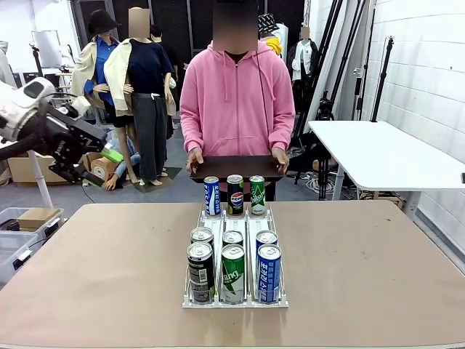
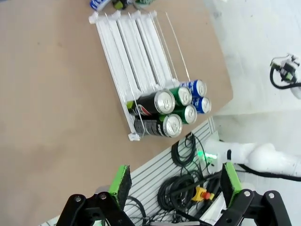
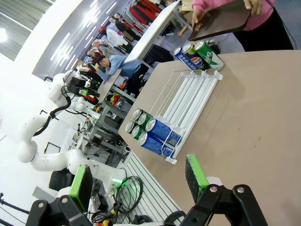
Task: Retrieve and hand over the desired beverage to the person.
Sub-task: Pick up a can of the same type that the person held from the Automatic Can Dispenser.
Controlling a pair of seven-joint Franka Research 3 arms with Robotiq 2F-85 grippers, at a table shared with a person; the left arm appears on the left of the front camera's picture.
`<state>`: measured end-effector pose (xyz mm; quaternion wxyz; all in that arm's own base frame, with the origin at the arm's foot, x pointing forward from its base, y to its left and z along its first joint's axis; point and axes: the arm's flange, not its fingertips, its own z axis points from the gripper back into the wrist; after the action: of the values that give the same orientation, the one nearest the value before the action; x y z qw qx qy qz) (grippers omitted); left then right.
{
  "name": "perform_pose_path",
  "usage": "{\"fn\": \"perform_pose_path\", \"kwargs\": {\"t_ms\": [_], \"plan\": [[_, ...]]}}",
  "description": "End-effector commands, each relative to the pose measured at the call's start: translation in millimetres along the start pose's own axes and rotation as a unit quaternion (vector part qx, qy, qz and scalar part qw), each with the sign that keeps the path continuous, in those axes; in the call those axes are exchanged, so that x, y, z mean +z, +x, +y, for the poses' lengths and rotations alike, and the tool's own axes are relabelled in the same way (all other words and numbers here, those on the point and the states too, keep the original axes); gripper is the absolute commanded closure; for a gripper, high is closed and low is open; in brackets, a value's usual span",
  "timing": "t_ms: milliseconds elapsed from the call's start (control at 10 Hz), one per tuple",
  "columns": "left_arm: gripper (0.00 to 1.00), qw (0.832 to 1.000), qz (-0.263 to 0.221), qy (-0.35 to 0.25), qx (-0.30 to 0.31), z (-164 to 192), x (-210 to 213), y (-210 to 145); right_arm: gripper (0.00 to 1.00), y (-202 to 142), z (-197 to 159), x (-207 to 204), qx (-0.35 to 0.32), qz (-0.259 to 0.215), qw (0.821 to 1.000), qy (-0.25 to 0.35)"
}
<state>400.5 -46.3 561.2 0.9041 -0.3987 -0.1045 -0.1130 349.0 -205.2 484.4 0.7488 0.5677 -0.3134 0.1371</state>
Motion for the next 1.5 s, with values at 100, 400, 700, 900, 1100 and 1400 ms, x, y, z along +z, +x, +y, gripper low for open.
{"fn": "perform_pose_path", "kwargs": {"t_ms": [100, 400, 700, 900, 1100, 1400], "plan": [[0.00, 0.997, 0.074, 0.038, -0.006, -17.8, -21.8, 11.2, 0.00, -1.7, -0.4, -0.9, 0.003, -0.007, 1.000, 0.009], [0.00, 0.987, 0.132, 0.088, -0.021, -46.9, -63.8, 7.1, 0.00, -1.7, -0.4, -0.9, 0.003, -0.007, 1.000, 0.009], [0.00, 0.980, 0.163, 0.108, -0.036, -63.3, -97.0, 6.6, 0.00, -1.7, -0.4, -0.9, 0.003, -0.007, 1.000, 0.009], [0.00, 0.975, 0.172, 0.136, -0.047, -74.0, -124.7, 6.1, 0.00, -1.7, -0.4, -0.9, 0.003, -0.007, 1.000, 0.009], [0.00, 0.969, 0.173, 0.166, -0.052, -79.9, -154.0, 4.6, 0.00, -1.7, -0.4, -0.9, 0.003, -0.007, 1.000, 0.009], [0.00, 0.970, 0.154, 0.179, -0.063, -82.1, -182.6, 7.0, 0.00, -1.7, -0.4, -0.9, 0.003, -0.007, 1.000, 0.009]]}}
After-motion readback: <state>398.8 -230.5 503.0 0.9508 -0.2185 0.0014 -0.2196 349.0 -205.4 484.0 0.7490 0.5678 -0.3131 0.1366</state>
